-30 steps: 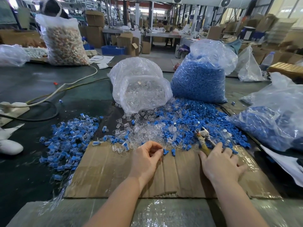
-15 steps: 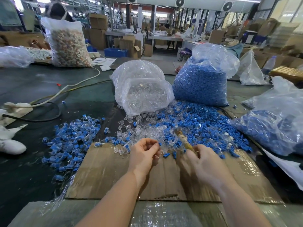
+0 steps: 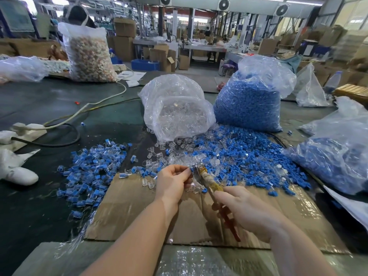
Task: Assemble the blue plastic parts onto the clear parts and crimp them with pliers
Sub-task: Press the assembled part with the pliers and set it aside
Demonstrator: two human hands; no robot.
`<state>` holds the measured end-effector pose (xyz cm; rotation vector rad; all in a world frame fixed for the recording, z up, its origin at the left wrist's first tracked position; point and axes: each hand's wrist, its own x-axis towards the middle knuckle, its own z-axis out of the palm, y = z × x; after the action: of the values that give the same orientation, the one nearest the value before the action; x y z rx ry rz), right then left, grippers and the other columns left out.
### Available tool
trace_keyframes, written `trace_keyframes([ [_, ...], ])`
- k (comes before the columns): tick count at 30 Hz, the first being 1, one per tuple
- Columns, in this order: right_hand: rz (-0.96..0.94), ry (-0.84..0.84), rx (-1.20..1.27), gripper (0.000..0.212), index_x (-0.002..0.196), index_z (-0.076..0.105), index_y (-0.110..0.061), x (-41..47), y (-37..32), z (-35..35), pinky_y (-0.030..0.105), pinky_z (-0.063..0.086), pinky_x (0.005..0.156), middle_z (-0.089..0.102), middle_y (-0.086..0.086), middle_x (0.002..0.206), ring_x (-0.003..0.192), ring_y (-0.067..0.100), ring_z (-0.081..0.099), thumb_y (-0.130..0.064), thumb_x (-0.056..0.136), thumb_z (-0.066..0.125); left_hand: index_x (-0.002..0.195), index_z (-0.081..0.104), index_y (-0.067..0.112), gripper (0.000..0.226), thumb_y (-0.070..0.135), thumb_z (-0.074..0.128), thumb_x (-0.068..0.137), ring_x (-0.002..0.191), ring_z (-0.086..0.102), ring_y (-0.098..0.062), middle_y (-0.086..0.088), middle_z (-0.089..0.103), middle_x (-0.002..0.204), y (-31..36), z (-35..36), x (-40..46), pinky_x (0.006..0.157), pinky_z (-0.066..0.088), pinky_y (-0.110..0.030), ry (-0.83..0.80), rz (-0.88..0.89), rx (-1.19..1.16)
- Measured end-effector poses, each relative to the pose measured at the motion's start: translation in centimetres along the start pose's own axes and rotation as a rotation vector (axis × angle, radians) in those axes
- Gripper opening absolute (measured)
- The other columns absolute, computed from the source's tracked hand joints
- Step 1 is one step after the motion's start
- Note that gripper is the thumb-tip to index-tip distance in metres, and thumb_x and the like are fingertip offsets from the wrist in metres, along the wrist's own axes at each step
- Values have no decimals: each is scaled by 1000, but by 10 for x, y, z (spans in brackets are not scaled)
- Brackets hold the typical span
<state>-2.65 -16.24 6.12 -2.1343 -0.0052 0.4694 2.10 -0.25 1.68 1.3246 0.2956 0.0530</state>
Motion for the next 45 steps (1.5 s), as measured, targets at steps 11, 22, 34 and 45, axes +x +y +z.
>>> trace_keyframes([
  [11,21,-115,15,12,79,47,-15,1,1,1,35,37,68,49,8,79,73,21,45,-4,83,47,86,63,7,7,0,60,87,58,60,-9,-8,65,73,10,-1,-2,51,49,-14,30,61,143],
  [22,-16,-107,20,14,79,46,-13,-3,-2,0,34,33,65,46,8,81,71,20,40,1,82,44,86,63,5,7,-1,60,86,56,59,-10,-9,64,71,12,2,-4,49,48,-16,18,35,152],
  [34,-66,-122,51,21,88,54,-8,-8,-4,-4,34,32,64,47,1,68,67,19,39,6,80,41,79,62,2,10,-6,60,85,46,56,-8,-8,60,61,15,6,-4,44,49,-17,44,-67,-4],
  [45,-110,-91,-9,37,68,57,-29,-13,-8,0,31,34,56,52,-5,69,58,14,41,1,84,44,82,62,2,10,-7,59,85,50,56,-9,-8,61,65,14,5,-4,47,50,-17,51,-72,8],
])
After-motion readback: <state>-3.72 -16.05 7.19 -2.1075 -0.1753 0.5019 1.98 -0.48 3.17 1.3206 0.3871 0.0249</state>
